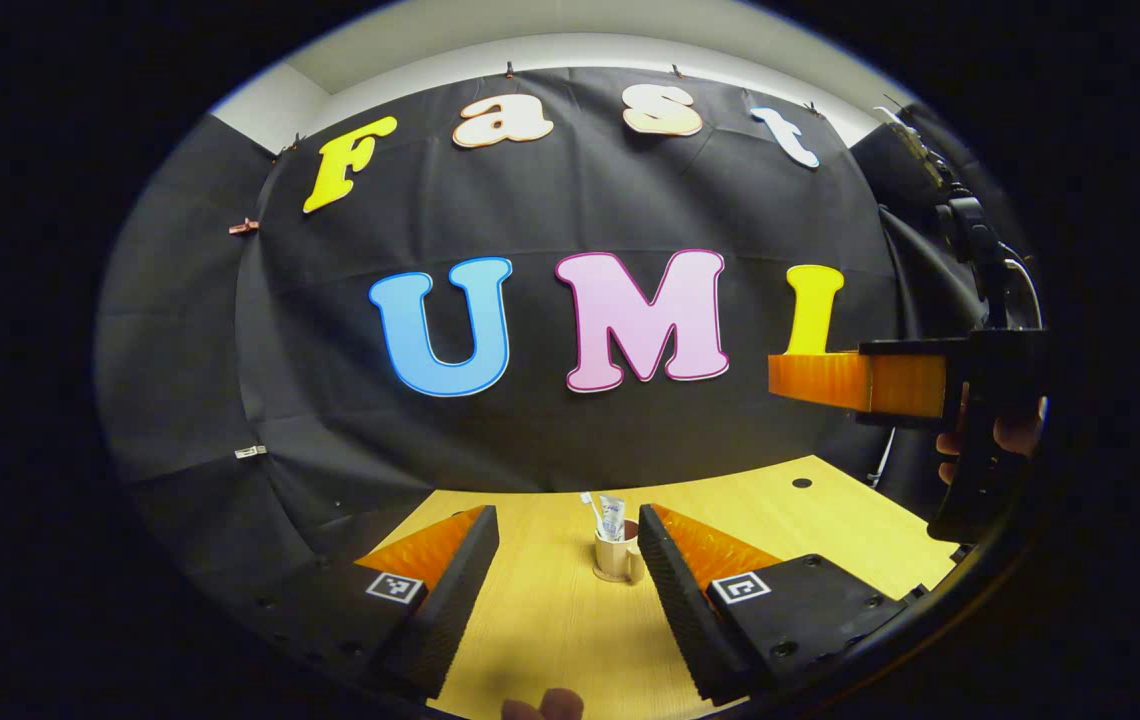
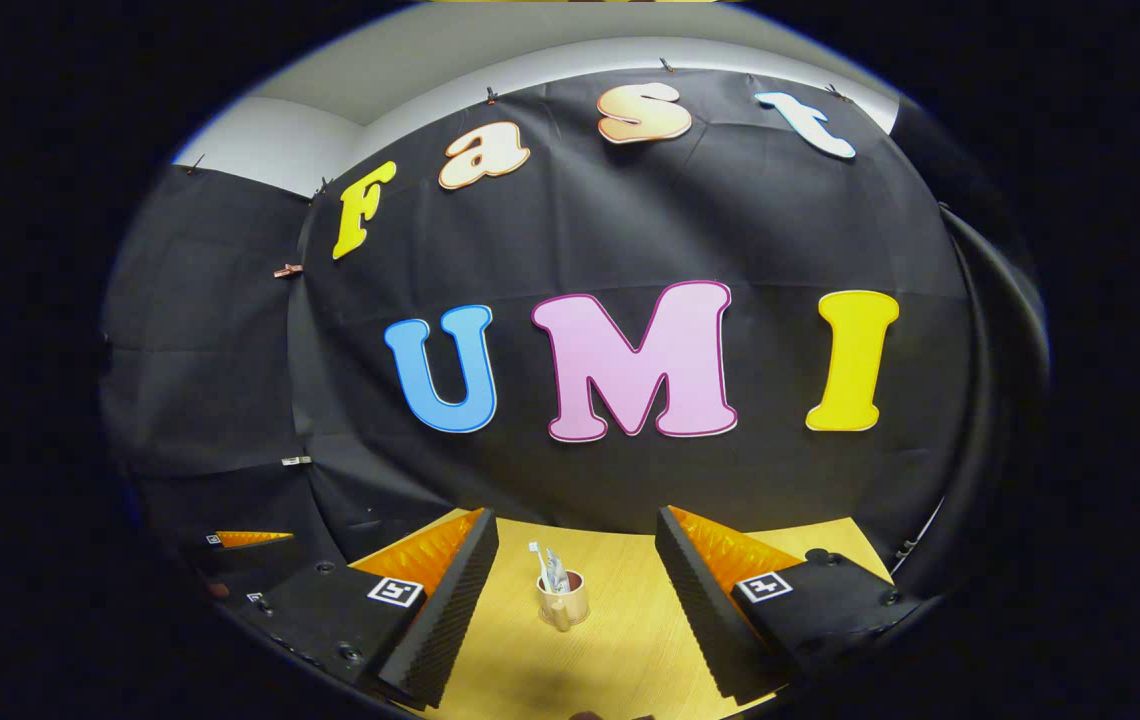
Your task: Put the toothbrush and toothpaste on the desktop into the cup, then pick up the cup and place it on the coaster on the desktop.
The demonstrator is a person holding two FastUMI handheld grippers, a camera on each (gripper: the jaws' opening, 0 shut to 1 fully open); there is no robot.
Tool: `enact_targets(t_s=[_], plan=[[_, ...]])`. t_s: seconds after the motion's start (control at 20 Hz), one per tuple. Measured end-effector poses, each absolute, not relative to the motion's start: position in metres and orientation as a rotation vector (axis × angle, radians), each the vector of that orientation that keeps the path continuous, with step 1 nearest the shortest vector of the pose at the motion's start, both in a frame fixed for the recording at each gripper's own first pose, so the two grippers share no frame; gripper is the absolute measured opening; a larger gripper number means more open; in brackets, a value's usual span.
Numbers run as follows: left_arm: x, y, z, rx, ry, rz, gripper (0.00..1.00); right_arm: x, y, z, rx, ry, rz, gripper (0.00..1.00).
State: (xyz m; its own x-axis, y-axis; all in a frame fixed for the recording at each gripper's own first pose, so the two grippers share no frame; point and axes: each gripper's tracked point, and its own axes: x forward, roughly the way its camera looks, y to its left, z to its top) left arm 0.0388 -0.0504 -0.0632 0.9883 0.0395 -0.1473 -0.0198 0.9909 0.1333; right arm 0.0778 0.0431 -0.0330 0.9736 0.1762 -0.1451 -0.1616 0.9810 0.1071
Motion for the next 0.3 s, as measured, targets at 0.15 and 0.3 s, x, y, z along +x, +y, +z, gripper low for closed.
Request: enact_targets(t_s=[0.15,0.3], plan=[[0.0430,-0.0526,-0.0584,0.124,0.143,0.023,0.92,0.0725,0.0403,-0.0300,0.087,0.142,0.167,0.97],[0.0452,-0.0577,-0.0585,0.112,0.147,-0.005,0.92,0.0672,0.0389,-0.0305,0.080,0.142,0.164,0.97]])
